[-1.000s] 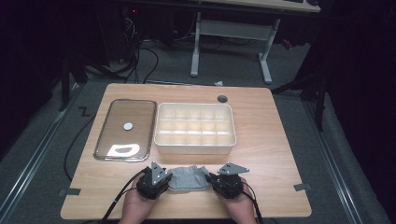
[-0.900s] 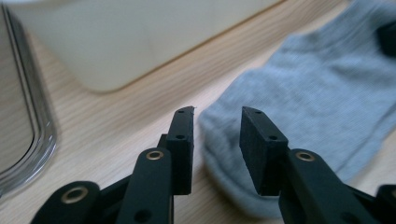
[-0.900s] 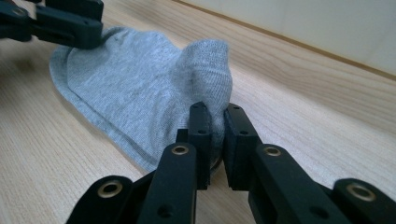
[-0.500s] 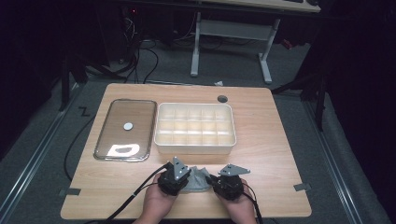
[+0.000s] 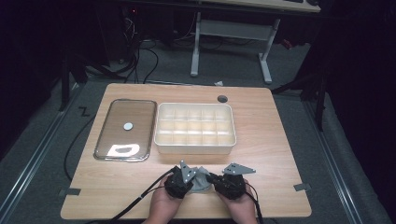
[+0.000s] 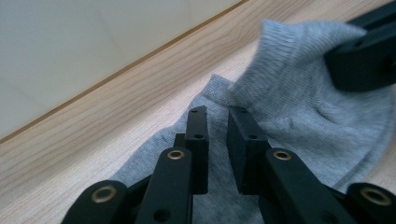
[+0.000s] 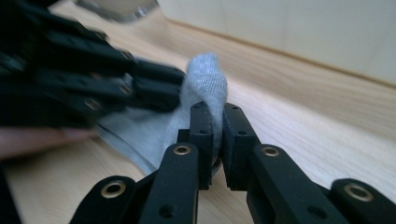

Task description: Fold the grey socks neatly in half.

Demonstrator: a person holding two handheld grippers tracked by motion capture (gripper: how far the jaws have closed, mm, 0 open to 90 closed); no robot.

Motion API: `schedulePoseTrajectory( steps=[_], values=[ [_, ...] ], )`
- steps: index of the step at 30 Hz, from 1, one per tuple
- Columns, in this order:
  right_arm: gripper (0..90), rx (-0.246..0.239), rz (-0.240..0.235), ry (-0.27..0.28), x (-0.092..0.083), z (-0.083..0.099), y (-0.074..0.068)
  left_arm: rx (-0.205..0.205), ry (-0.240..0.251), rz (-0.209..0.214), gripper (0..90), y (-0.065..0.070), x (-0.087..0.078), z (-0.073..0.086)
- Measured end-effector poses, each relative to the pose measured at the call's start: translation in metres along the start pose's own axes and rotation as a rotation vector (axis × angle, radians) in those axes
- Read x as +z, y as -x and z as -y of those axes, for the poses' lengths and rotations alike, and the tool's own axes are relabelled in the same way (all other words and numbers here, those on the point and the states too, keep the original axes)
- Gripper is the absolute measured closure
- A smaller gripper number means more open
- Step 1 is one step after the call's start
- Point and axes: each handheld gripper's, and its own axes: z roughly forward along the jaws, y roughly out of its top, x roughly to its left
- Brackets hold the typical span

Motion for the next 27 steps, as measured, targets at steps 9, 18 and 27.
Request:
schedulePoseTrajectory(
  steps=[9, 18, 27],
  values=[
    [85.3, 0.027, -0.057, 0.083, -0.007, -0.005, -0.008, 0.079, 0.02, -0.052, 78.4, 0.017, 0.004, -0.003],
    [85.2, 0.045, -0.029, 0.085, -0.012, 0.0, 0.003, -0.055, 0.086, -0.026, 69.4, -0.029, -0.039, 0.005],
    [84.9, 0.037, -0.016, 0.075, -0.012, -0.001, 0.001, -0.058, -0.03, -0.08, 76.0, -0.057, -0.045, 0.048]
  ],
)
